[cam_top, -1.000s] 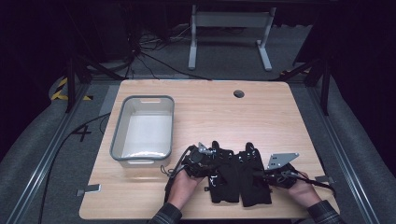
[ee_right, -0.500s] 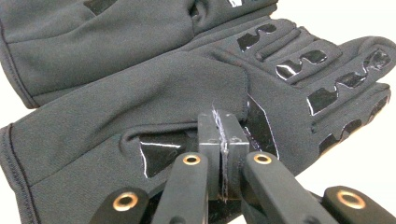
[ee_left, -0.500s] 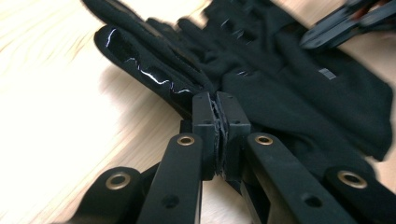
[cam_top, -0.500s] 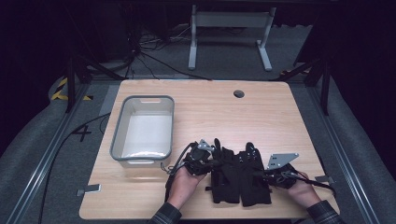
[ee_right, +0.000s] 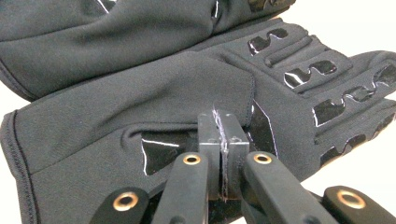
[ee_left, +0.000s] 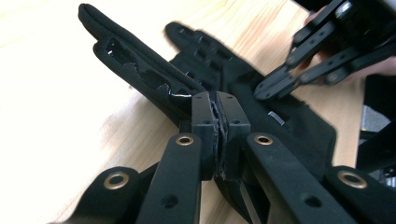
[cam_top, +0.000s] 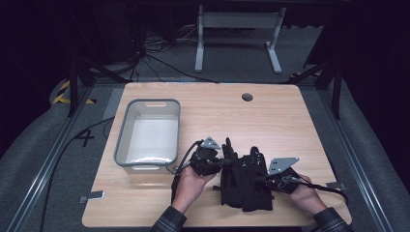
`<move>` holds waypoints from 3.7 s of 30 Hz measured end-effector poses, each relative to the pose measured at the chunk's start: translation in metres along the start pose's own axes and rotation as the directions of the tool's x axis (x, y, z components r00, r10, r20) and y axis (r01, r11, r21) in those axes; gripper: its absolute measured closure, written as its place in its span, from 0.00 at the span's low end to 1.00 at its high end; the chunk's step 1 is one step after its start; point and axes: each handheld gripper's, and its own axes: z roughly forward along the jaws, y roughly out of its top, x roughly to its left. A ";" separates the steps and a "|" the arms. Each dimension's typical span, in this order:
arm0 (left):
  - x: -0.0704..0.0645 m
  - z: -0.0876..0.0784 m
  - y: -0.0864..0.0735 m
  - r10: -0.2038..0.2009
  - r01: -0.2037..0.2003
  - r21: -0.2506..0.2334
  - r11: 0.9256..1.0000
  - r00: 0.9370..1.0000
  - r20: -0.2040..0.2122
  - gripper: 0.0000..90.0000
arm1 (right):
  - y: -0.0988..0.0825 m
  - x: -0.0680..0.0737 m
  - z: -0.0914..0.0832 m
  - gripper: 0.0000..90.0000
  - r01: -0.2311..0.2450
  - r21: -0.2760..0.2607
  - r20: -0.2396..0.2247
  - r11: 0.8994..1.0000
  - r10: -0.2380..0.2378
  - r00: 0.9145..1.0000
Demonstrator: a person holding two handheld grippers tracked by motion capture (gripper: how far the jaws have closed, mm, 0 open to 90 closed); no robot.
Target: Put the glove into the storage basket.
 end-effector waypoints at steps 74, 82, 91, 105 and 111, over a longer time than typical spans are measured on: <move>-0.002 0.032 -0.016 0.055 -0.052 0.054 0.997 0.997 -0.055 0.90 | -0.011 -0.008 -0.009 1.00 -0.033 -0.028 -0.013 0.999 0.033 0.999; -0.007 0.043 -0.035 0.071 -0.063 0.157 0.986 0.996 -0.046 0.96 | -0.012 -0.007 -0.008 1.00 -0.035 -0.028 -0.015 0.999 0.035 0.999; -0.020 0.045 -0.033 0.075 -0.077 0.126 0.989 0.997 0.020 0.96 | -0.011 -0.007 -0.008 1.00 -0.037 -0.029 -0.014 0.999 0.037 0.999; -0.016 0.045 -0.034 0.082 -0.077 0.159 0.984 0.996 -0.023 0.89 | -0.017 -0.009 -0.024 1.00 -0.045 -0.052 0.014 0.998 0.046 0.999; -0.013 0.048 -0.033 0.076 -0.069 0.172 0.983 0.997 -0.032 0.91 | -0.034 -0.005 -0.034 1.00 -0.074 -0.042 0.001 0.996 0.074 0.997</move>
